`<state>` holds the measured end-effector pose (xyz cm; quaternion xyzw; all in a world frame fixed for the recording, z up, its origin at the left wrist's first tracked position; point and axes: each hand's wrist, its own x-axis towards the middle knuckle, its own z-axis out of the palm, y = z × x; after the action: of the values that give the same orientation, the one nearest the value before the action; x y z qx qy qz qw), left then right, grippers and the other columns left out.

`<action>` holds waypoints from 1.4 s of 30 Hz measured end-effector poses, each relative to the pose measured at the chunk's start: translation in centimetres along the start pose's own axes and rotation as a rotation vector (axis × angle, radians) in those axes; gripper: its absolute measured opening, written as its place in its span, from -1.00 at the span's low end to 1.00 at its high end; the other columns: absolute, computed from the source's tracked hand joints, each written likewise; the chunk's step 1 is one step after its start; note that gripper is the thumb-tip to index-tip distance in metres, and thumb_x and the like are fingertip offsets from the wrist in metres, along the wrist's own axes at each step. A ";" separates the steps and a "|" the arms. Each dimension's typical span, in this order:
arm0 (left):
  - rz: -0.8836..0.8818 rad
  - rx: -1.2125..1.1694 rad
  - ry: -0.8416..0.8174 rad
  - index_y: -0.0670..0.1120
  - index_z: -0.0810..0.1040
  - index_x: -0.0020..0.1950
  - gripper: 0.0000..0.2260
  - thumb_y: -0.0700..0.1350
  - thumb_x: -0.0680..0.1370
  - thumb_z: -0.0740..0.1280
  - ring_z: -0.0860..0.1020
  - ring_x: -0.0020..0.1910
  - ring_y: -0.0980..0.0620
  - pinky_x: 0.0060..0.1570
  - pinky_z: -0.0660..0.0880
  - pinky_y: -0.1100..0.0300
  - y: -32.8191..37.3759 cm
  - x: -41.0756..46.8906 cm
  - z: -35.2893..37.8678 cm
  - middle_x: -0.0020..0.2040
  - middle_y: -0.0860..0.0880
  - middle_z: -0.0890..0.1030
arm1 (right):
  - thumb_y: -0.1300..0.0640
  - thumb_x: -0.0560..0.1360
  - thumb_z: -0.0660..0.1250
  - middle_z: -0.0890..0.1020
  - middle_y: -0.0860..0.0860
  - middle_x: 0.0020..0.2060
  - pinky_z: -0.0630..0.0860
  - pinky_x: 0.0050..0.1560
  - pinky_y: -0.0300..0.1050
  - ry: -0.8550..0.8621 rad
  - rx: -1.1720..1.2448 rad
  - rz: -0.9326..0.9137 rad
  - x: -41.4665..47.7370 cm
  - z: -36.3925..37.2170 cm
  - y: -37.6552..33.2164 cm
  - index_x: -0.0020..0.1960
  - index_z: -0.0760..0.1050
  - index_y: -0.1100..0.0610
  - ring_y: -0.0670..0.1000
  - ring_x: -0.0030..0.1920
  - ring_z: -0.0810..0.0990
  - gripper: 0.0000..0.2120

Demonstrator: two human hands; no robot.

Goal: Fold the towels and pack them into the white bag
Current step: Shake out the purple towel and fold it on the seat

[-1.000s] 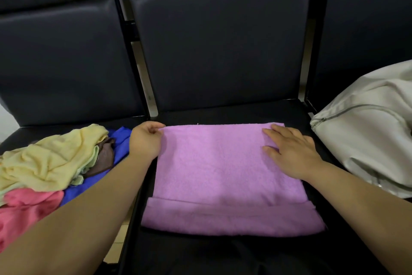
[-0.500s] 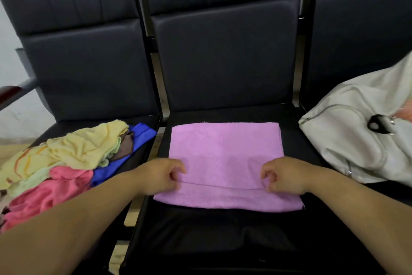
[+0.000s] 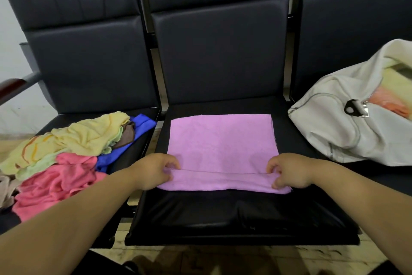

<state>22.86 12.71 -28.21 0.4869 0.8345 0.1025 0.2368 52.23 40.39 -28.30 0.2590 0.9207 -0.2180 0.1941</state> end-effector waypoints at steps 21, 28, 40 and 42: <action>-0.086 -0.462 0.511 0.17 0.63 0.07 -0.77 -0.19 0.57 0.43 0.55 0.12 0.15 0.18 0.46 0.19 0.4 2.5 -3.4 0.09 0.19 0.61 | 0.39 0.46 0.48 0.65 0.15 0.08 0.60 0.11 0.13 0.537 1.285 0.030 4.3 -3.0 1.4 0.10 0.60 0.08 0.15 0.06 0.65 -0.70; -0.113 -0.578 0.593 0.10 0.67 0.05 -0.80 -0.21 0.58 0.40 0.61 0.11 0.05 0.15 0.58 0.06 0.6 8.6 -6.6 0.08 0.10 0.66 | 0.46 0.47 0.42 0.67 0.19 0.05 0.58 0.16 0.09 0.754 1.369 0.023 9.1 -6.4 1.3 0.03 0.59 0.08 0.13 0.04 0.66 -0.69; -0.133 -0.130 0.639 0.06 0.57 0.33 -0.68 -0.09 0.57 0.39 0.44 0.27 -0.07 0.38 0.38 0.02 1.1 15.1 -2.4 0.28 -0.03 0.44 | 0.20 0.52 0.42 0.50 -0.09 0.14 0.46 0.08 -0.26 0.827 0.592 0.076 13.0 -4.9 3.5 0.11 0.58 -0.07 -0.07 0.10 0.53 -0.77; -0.009 -0.035 0.558 0.08 0.56 0.33 -0.68 -0.06 0.57 0.38 0.45 0.25 -0.04 0.35 0.39 0.07 2.8 14.0 -0.7 0.27 0.00 0.45 | 0.25 0.51 0.40 0.50 -0.11 0.08 0.38 -0.03 -0.40 0.808 0.420 -0.026 12.2 -4.6 3.0 0.09 0.59 -0.03 -0.07 0.03 0.54 -0.77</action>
<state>18.84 26.18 -30.60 0.4318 0.8677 0.2460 0.0066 43.14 49.81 -31.17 0.3453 0.8616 -0.2839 -0.2404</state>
